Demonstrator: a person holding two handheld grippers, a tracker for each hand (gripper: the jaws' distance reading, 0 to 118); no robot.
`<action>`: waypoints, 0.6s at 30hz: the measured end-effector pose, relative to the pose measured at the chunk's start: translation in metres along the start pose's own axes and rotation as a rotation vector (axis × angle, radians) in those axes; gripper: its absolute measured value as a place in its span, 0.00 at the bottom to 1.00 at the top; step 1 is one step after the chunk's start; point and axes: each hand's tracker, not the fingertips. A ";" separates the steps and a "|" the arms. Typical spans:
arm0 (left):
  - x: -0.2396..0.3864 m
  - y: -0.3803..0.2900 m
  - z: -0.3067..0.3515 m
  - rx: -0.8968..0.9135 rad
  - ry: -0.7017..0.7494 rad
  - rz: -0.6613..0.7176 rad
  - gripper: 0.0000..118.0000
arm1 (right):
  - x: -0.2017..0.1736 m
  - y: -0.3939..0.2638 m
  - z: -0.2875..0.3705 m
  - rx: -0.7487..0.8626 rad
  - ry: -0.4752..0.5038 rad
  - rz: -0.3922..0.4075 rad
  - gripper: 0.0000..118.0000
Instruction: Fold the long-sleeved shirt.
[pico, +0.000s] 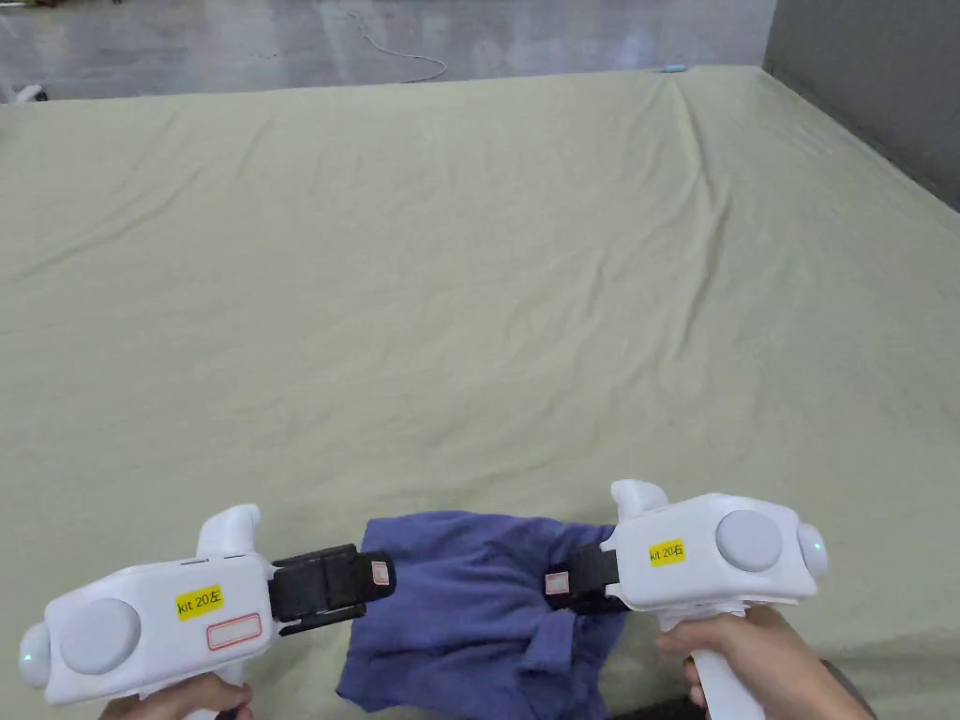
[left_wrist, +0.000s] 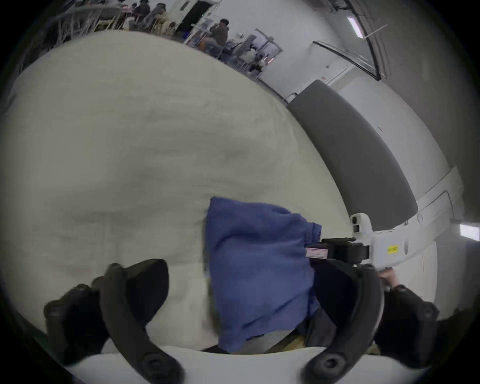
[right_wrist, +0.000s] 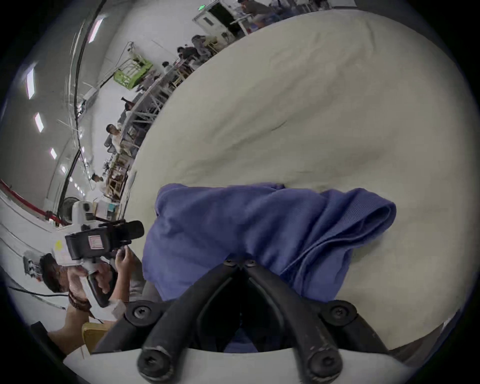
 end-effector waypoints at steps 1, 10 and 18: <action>-0.006 -0.001 -0.005 0.004 -0.012 0.024 0.97 | 0.000 -0.001 0.001 0.004 0.010 -0.002 0.00; -0.036 0.004 -0.056 -0.033 -0.248 0.277 0.97 | -0.001 -0.003 0.000 0.015 0.024 -0.024 0.00; -0.022 0.008 -0.062 -0.045 -0.237 0.154 0.06 | -0.004 -0.004 -0.002 0.022 0.012 -0.019 0.00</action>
